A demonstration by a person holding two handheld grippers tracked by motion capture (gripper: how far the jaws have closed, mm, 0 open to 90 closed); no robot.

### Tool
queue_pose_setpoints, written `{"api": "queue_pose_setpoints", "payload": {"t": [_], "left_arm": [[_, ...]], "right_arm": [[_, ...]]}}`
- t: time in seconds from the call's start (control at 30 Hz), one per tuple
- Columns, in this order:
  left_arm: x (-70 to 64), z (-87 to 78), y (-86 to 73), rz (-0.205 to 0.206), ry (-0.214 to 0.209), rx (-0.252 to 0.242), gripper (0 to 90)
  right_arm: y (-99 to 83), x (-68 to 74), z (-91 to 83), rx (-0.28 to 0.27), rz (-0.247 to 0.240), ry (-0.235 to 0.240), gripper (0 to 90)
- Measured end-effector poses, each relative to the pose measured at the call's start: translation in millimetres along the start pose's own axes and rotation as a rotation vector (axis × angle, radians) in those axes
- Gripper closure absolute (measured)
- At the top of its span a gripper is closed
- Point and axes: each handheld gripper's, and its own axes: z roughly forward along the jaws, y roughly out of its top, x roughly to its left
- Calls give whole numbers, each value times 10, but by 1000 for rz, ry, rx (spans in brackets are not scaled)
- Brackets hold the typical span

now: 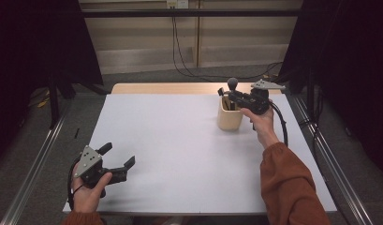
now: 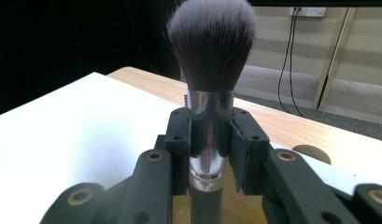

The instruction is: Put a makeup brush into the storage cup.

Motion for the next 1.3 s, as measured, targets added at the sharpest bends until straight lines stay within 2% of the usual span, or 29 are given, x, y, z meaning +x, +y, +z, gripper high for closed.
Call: {"api": "queue_pose_setpoints", "payload": {"t": [0.23,0.33,0.5,0.67,1.03,1.17,1.23,1.3], "left_arm": [[3,4,-1,-3,0,-1,27],[4,6,-1,-5,0,-2,27],[6,8,-3,-6,-3,0,27],[17,6,-3,-6,-2,0,27],[8,22,1,-3,1,5,27],[11,32,3,-15,5,0,27],[9,39,7,-16,7,1,27],[-5,43,14,-9,1,6,27]], "right_arm": [[-42,-2,30,38,5,3,711],[-40,-1,31,41,4,4,710],[-70,-35,29,45,35,4,703],[-96,-48,3,40,48,3,656],[-151,-80,-128,20,61,-9,398],[-147,-80,-152,32,86,2,279],[-143,-62,-163,52,70,-8,200],[-136,-44,-178,51,58,3,141]]}}
